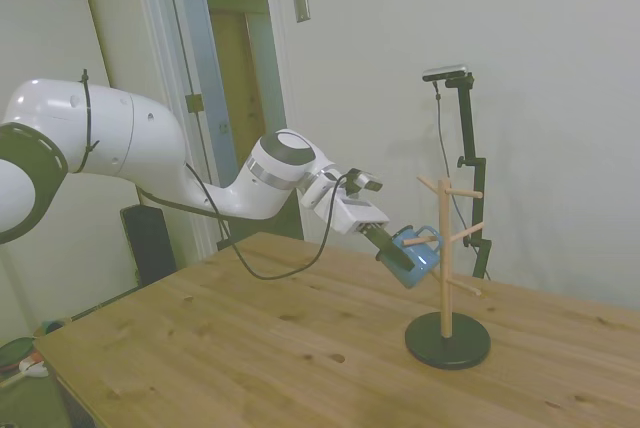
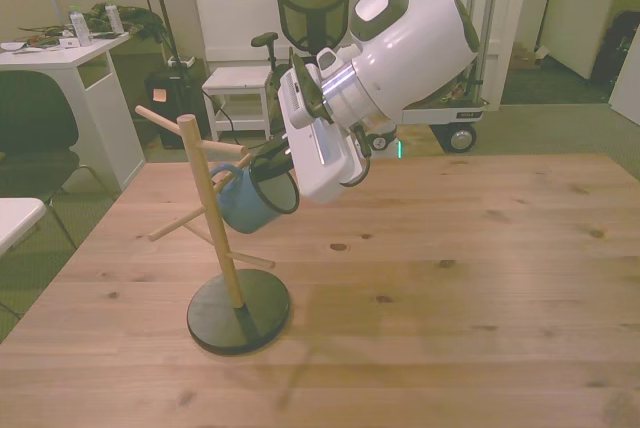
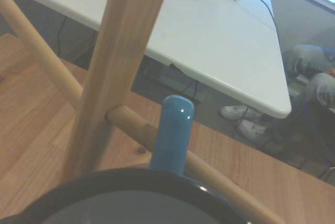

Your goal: Unload the mug

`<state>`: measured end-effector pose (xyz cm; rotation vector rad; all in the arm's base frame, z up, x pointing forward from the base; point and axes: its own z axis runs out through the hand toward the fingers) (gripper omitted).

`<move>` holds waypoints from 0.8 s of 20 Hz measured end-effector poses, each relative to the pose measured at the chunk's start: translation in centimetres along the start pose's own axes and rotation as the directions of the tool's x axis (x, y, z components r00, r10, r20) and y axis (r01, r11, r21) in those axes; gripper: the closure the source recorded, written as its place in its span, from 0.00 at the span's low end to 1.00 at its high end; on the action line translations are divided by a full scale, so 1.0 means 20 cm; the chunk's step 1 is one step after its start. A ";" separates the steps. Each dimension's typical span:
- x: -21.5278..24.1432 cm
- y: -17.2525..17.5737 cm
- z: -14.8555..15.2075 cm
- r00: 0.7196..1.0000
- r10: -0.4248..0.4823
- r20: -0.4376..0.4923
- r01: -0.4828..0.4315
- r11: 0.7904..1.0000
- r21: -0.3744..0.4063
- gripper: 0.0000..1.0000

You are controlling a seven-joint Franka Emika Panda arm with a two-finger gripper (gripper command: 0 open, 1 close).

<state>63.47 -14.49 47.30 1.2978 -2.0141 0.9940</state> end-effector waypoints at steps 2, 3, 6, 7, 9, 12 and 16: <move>-0.01 0.00 -0.01 1.000 -0.002 0.001 0.002 1.000 0.002 1.00; -0.01 0.01 -0.01 1.000 -0.005 0.002 0.005 1.000 0.003 1.00; -0.03 0.03 -0.04 1.000 -0.016 0.007 0.016 1.000 0.009 1.00; -0.03 0.04 -0.06 1.000 -0.019 0.009 0.019 1.000 0.011 1.00; -0.02 0.06 -0.09 1.000 -0.022 0.014 0.022 1.000 0.017 1.00; 0.00 0.11 -0.12 0.999 -0.029 0.020 0.028 0.999 0.020 1.00; 0.03 0.17 -0.13 0.999 -0.036 0.024 0.035 0.999 0.018 1.00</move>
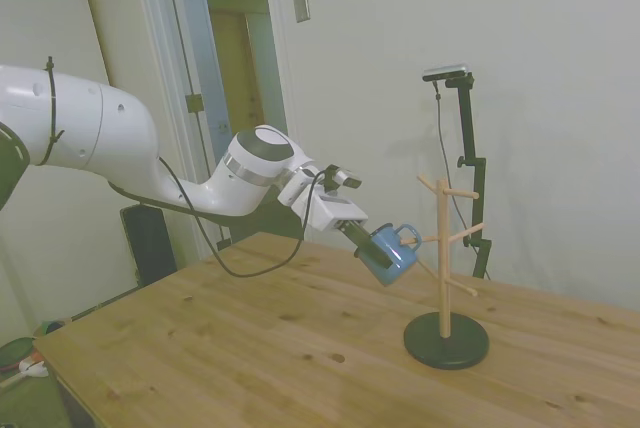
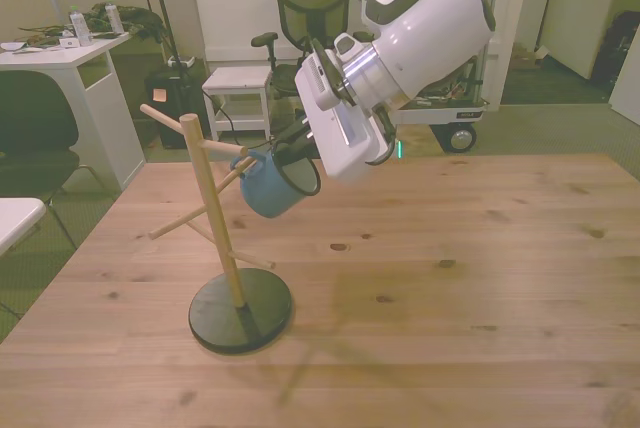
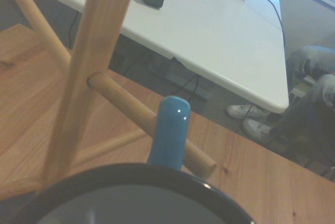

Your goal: Unload the mug

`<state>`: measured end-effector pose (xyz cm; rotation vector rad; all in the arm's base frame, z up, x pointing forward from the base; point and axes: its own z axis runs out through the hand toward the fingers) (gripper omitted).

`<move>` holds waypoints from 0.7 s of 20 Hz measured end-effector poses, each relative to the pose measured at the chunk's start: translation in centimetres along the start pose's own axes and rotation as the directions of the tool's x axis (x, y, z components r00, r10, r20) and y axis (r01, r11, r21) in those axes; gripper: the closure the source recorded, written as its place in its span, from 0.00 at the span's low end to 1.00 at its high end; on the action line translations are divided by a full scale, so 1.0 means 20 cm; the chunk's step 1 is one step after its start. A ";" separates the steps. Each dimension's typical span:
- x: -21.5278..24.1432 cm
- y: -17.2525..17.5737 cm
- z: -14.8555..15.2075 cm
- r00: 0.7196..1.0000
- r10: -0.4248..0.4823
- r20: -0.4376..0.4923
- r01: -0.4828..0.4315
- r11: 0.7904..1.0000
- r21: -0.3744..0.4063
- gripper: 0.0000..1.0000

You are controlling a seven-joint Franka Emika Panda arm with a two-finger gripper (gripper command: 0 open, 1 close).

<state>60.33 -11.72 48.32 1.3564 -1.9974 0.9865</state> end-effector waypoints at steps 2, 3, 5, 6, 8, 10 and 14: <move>0.01 0.03 -0.01 1.000 -0.005 0.003 0.005 1.000 0.000 1.00; 0.01 0.05 -0.02 1.000 -0.009 0.004 0.009 1.000 0.000 1.00; 0.01 0.08 -0.03 1.000 -0.017 0.007 0.017 1.000 0.001 1.00; 0.01 0.10 -0.04 1.000 -0.021 0.010 0.021 1.000 0.004 1.00; 0.01 0.15 -0.07 0.999 -0.029 0.015 0.029 0.999 0.013 1.00; 0.02 0.19 -0.11 0.999 -0.037 0.020 0.037 0.999 0.029 1.00; -0.08 0.24 -0.25 0.991 -0.103 0.086 0.092 0.989 0.115 1.00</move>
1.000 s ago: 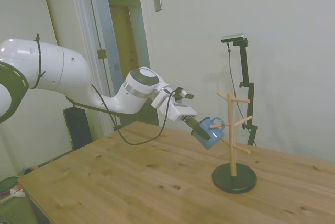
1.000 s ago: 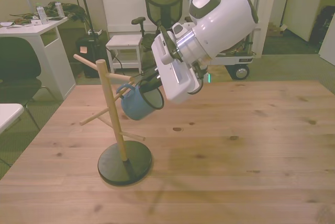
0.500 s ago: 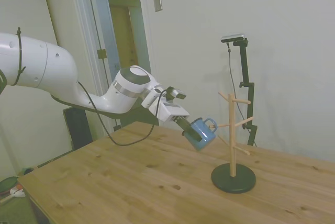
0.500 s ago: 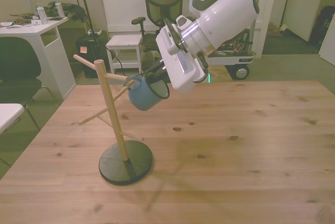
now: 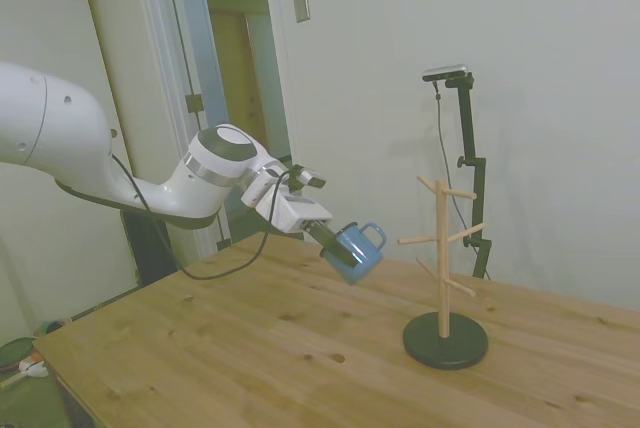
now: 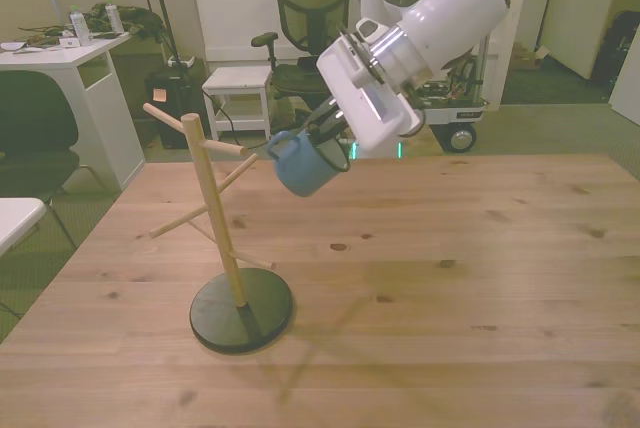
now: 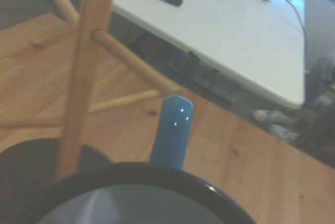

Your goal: Unload the mug

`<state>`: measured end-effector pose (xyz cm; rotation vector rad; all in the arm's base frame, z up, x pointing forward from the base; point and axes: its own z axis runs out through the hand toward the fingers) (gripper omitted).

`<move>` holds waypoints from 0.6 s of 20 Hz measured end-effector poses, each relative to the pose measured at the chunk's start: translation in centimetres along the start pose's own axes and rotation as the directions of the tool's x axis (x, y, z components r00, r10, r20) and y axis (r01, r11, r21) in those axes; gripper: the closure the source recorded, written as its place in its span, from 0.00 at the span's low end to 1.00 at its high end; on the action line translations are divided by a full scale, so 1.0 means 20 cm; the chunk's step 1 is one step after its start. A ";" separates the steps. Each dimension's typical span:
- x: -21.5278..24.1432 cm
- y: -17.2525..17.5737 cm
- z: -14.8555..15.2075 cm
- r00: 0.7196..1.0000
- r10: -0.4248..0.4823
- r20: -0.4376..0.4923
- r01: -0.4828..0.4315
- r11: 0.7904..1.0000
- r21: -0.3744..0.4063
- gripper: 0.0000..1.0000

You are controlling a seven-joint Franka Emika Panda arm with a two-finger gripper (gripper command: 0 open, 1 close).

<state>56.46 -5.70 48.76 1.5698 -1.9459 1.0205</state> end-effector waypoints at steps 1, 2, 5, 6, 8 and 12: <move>-0.04 0.00 -0.03 0.999 -0.030 0.031 0.030 0.999 0.024 1.00; -0.08 0.00 -0.06 0.996 -0.061 0.066 0.058 0.997 0.040 1.00; -0.12 -0.02 -0.13 0.971 -0.157 0.182 0.146 0.987 0.068 1.00; -0.10 -0.04 -0.13 0.958 -0.186 0.219 0.175 0.982 0.072 1.00; -0.06 -0.07 -0.12 0.929 -0.245 0.278 0.235 0.969 0.071 1.00; -0.02 -0.18 0.07 0.860 -0.387 0.333 0.378 0.921 0.095 1.00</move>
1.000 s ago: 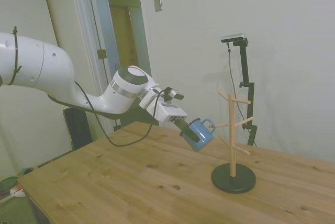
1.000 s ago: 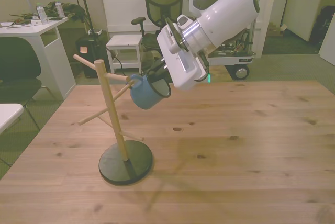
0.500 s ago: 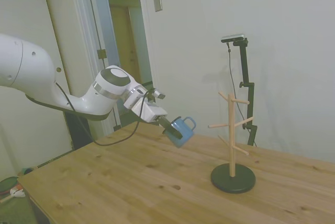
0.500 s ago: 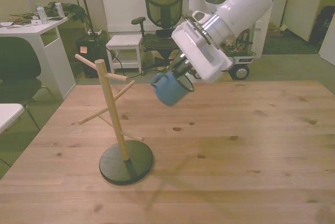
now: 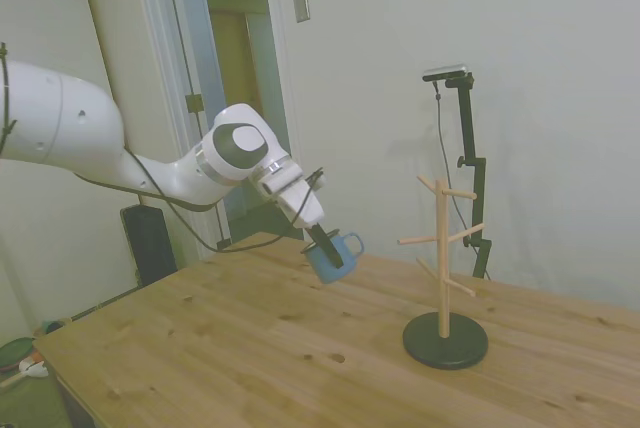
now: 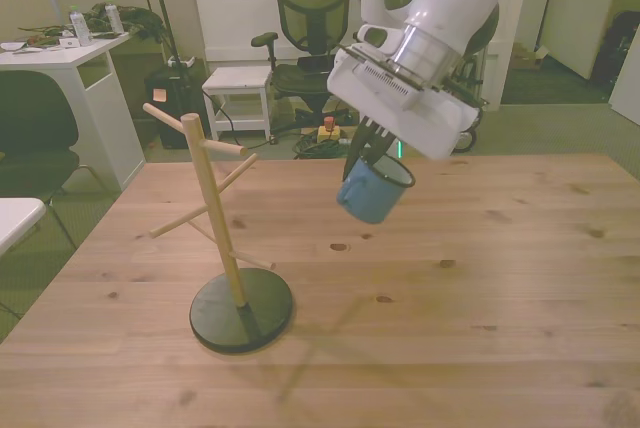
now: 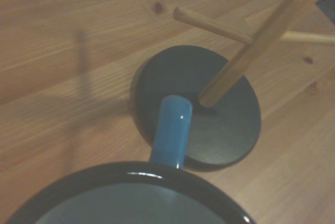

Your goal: Unload the mug

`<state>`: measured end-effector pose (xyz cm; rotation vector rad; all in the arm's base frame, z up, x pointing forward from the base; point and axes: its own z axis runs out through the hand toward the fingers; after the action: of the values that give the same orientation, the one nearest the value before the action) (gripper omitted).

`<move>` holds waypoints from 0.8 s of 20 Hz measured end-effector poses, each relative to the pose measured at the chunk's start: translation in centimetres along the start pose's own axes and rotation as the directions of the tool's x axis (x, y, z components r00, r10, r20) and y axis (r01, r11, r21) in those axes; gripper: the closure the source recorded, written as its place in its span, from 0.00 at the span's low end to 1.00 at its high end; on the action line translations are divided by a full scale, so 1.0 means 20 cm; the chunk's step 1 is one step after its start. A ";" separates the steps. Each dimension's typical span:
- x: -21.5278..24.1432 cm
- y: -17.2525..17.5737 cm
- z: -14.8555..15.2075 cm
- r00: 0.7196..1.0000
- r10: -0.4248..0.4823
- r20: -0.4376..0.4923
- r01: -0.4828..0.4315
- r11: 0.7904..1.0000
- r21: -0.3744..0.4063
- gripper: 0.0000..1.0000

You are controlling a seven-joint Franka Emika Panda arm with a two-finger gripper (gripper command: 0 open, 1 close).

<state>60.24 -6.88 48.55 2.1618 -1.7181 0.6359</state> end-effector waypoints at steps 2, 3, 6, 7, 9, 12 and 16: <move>0.06 -0.04 0.09 0.996 -0.084 0.025 0.084 0.996 0.017 1.00; 0.09 -0.05 0.12 0.992 -0.125 0.037 0.123 0.992 0.037 1.00; 0.11 -0.09 0.15 0.971 -0.223 0.090 0.212 0.970 0.122 1.00; 0.10 -0.10 0.14 0.963 -0.241 0.118 0.222 0.962 0.157 1.00; 0.09 -0.13 0.12 0.948 -0.260 0.184 0.216 0.949 0.230 1.00; 0.05 -0.17 0.11 0.926 -0.252 0.282 0.177 0.947 0.267 1.00; -0.02 -0.19 0.14 0.896 -0.248 0.368 0.173 0.959 0.225 1.00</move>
<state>64.31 -7.01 45.98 2.7153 -1.6166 0.3285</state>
